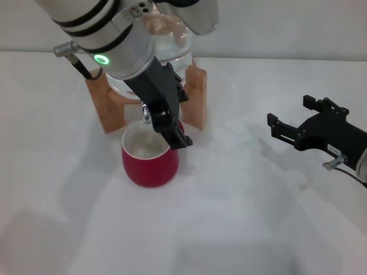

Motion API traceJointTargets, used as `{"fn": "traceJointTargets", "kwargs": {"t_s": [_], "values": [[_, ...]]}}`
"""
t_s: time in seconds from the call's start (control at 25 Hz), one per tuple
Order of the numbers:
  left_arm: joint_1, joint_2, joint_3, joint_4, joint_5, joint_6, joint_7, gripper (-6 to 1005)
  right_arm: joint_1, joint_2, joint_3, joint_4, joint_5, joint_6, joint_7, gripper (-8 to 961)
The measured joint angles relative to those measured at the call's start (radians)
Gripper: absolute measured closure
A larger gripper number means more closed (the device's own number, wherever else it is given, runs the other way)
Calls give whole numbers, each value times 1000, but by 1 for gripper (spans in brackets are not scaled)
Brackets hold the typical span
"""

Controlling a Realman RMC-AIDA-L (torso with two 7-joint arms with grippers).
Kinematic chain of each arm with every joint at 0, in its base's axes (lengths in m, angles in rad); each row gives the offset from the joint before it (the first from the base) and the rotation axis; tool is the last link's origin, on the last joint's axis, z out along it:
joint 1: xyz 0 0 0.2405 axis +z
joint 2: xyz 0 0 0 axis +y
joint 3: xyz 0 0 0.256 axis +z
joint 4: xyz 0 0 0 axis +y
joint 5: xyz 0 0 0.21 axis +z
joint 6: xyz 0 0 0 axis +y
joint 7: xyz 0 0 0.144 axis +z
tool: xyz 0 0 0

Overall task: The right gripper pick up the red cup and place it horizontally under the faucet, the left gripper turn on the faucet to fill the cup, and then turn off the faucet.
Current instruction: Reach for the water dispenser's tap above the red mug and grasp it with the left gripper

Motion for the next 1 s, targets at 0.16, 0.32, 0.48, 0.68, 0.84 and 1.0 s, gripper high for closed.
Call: {"fn": "traceJointTargets", "kwargs": {"t_s": [0.16, 0.32, 0.48, 0.68, 0.84, 1.0], "values": [[6, 0, 0, 15, -2, 6, -5, 109, 0, 0, 0, -4, 0, 7, 0, 85], [11, -1, 0, 41, 1, 29, -10, 109, -1, 0, 0, -7, 1, 13, 0, 85], [13, -1, 16, 81, -2, 23, -23, 109, -1, 0, 0, -7, 0, 15, 1, 85], [32, -2, 36, 137, -4, 1, -38, 109, -2, -1, 2, -7, 1, 21, 2, 84], [56, -2, 36, 186, -1, -14, -47, 109, -2, -2, 6, -8, -1, 22, 10, 84], [75, -2, 36, 216, 2, -32, -53, 109, -1, -2, 8, -10, -5, 23, 17, 84]]}}
